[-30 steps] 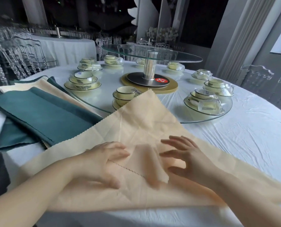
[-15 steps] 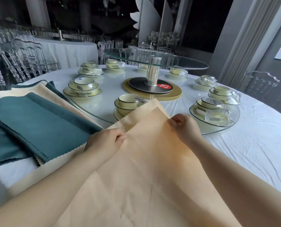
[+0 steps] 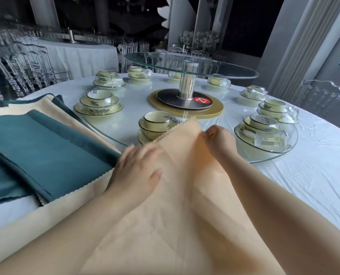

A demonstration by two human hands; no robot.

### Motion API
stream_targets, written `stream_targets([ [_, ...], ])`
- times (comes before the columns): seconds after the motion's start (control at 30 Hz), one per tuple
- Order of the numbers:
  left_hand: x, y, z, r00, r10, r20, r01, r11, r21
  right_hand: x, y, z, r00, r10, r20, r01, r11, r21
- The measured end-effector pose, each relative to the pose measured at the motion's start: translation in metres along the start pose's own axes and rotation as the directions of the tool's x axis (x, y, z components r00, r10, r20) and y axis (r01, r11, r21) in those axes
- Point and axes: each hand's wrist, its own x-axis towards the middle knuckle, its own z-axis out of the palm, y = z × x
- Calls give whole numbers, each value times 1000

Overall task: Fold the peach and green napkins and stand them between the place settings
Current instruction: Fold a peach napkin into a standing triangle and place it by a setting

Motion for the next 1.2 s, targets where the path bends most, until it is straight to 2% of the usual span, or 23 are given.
stream_targets([
  [0.03, -13, 9, -1, 992, 40, 117, -35, 999, -40, 1, 0, 1, 1000, 0, -3, 0, 1000, 5],
  [0.07, -28, 16, -2, 969, 52, 243, -52, 999, -9, 0, -2, 2, 1000, 8, -4, -8, 1000, 23],
  [0.1, -43, 24, 0, 952, 93, 292, -99, 995, 7, -1, -3, 3, 1000, 12, -9, -11, 999, 51],
  [0.13, -58, 26, 8, 913, 84, 398, -103, 994, 26, -2, -3, 4, 1000, 10, -14, -9, 996, 86],
  [0.17, -70, 28, 17, 897, 95, 431, -155, 982, 108, -5, -4, 5, 1000, 0, -28, 3, 994, 112],
  [0.23, -83, 27, 28, 892, 71, 446, -155, 976, 154, -13, -6, 4, 997, -30, -73, 39, 991, 125],
  [0.33, -73, 37, 6, 854, 46, 518, -113, 989, 100, -39, -8, -8, 983, -162, -82, 167, 984, 59],
  [0.43, -72, 33, 12, 873, 144, 466, -206, 975, 84, -96, -6, -15, 947, -309, 86, 307, 951, 42],
  [0.5, -75, 34, 10, 832, 25, 554, -121, 983, 138, -150, -4, -15, 888, -425, 177, 431, 902, 4],
  [0.57, -73, 36, 7, 812, -31, 583, -57, 989, 133, -194, 6, -12, 844, -499, 198, 513, 858, -24],
  [0.6, -75, 34, 18, 879, 51, 475, -112, 989, 101, -209, 12, -10, 840, -516, 170, 527, 850, -24],
  [0.63, -77, 32, 24, 906, 86, 415, -143, 984, 107, -218, 19, -10, 841, -515, 163, 525, 851, -19],
  [0.7, -76, 34, 21, 876, 91, 473, -175, 975, 136, -223, 29, -17, 855, -496, 151, 503, 864, -15],
  [0.8, -76, 35, 20, 876, 88, 475, -156, 982, 106, -220, 56, -32, 876, -446, 185, 467, 879, -90],
  [0.87, -77, 38, 17, 885, 66, 462, -117, 990, 82, -214, 83, -46, 906, -371, 204, 391, 918, -64],
  [0.9, -78, 36, 19, 886, 74, 458, -125, 989, 81, -211, 98, -55, 923, -310, 229, 330, 943, -52],
  [0.97, -78, 36, 19, 887, 87, 453, -133, 989, 70, -206, 128, -72, 954, -237, 184, 250, 967, -47],
  [1.03, -78, 36, 20, 891, 90, 445, -139, 987, 79, -197, 160, -88, 982, -87, 167, 100, 993, -67],
  [1.1, -77, 37, 21, 905, 94, 415, -139, 987, 78, -189, 188, -103, 974, 99, 203, -88, 994, -60],
  [1.2, -78, 38, 20, 959, 125, 255, -125, 992, -15, -182, 212, -121, 959, 261, 110, -268, 962, 53],
])
